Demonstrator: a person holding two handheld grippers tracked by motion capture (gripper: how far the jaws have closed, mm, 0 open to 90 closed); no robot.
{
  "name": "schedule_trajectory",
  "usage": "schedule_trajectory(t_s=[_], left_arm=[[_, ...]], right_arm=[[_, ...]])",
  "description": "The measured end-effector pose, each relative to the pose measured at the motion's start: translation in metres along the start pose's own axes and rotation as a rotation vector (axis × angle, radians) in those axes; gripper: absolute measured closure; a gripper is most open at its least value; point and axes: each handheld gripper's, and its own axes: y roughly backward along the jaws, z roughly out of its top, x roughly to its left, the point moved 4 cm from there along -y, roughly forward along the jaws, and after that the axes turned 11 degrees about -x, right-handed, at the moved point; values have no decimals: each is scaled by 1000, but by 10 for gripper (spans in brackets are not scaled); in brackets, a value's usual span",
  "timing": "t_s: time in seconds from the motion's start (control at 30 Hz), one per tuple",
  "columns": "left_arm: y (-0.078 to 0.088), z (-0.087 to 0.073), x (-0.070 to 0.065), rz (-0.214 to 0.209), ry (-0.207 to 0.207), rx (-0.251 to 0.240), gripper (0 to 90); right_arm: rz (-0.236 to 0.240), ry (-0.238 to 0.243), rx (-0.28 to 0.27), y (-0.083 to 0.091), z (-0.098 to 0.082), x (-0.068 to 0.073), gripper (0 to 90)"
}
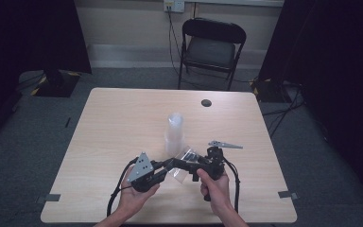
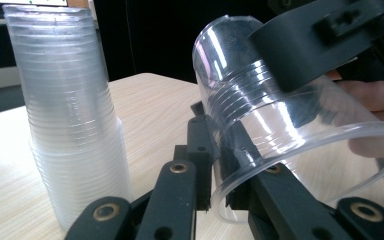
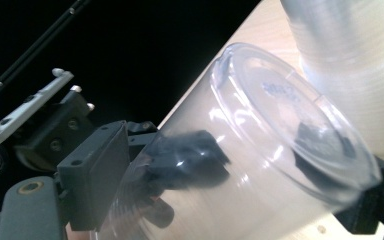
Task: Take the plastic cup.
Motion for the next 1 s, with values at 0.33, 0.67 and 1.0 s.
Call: schedule_trajectory(t_s=[0.33,0.67,1.0], left_arm=[[5,0,8,26,53,10,847],[15,6,23,68,107,25,860],[18,12,25,77,120,126,868]], right_arm=[[5,0,-18,5,4,-1,146],[-13,56,-10,8,4,-2,164],[-41,114,3,12,4,-7,211]])
